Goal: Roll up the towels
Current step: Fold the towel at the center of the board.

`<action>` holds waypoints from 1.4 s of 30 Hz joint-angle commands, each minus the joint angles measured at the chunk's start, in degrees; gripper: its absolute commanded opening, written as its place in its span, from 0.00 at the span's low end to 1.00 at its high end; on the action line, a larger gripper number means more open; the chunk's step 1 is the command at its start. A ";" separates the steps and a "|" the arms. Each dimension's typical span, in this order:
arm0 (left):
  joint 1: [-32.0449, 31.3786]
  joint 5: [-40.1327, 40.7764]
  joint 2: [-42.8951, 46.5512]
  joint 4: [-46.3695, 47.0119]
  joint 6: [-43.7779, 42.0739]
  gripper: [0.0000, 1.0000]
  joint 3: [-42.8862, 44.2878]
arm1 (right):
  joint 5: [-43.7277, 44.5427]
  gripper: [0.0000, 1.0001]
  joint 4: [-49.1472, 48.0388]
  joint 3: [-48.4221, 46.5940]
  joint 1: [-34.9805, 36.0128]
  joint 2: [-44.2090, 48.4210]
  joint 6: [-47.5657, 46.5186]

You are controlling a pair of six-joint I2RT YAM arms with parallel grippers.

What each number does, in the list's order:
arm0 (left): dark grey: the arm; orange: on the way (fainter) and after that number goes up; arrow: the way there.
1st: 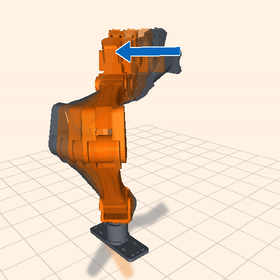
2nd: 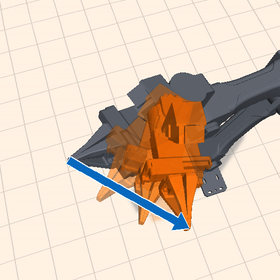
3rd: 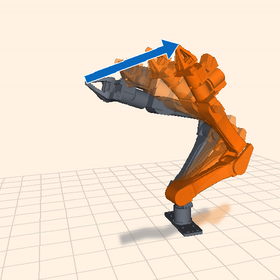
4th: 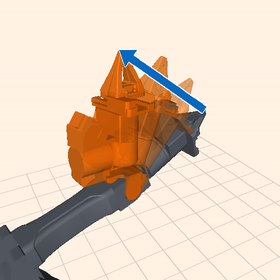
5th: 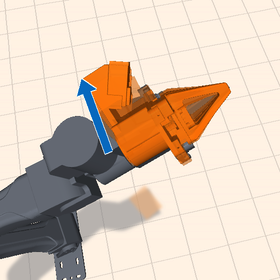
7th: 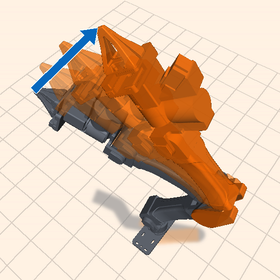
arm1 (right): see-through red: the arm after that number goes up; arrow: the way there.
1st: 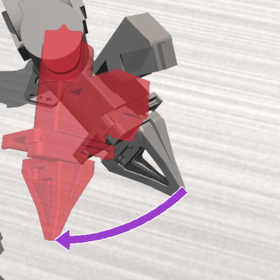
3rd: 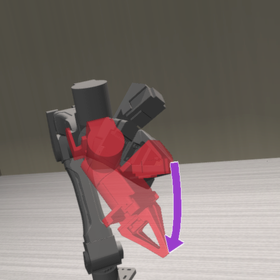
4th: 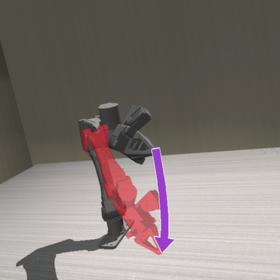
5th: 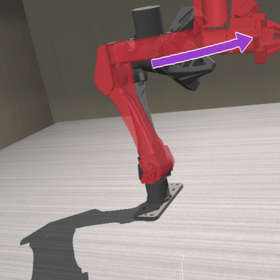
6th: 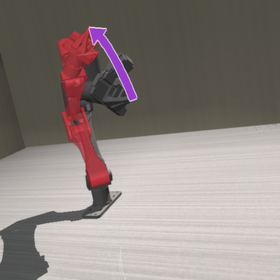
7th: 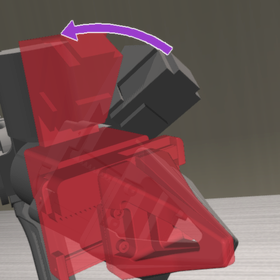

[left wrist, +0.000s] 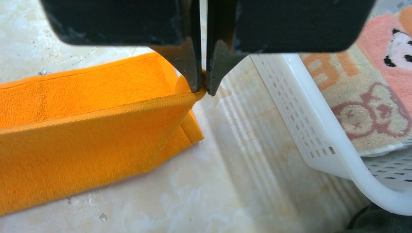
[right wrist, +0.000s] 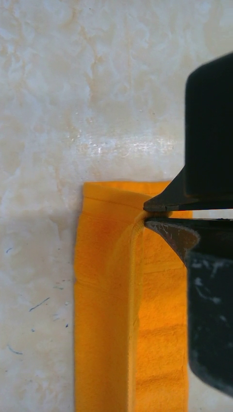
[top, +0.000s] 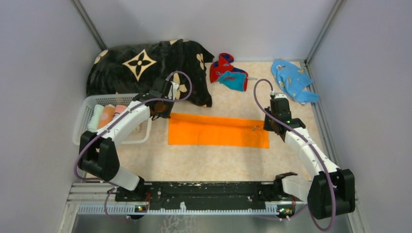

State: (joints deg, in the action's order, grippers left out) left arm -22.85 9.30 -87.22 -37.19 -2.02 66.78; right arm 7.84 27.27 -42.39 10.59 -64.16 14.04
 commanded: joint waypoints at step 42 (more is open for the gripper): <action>-15.64 11.50 16.62 2.63 -4.16 0.54 -12.93 | 1.51 0.44 10.73 1.13 -0.40 16.36 11.08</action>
State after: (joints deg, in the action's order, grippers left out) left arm -38.15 22.35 -76.25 -34.94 -8.73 54.02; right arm 7.64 37.60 -40.84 10.57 -51.62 24.16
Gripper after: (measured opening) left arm 0.522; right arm 0.405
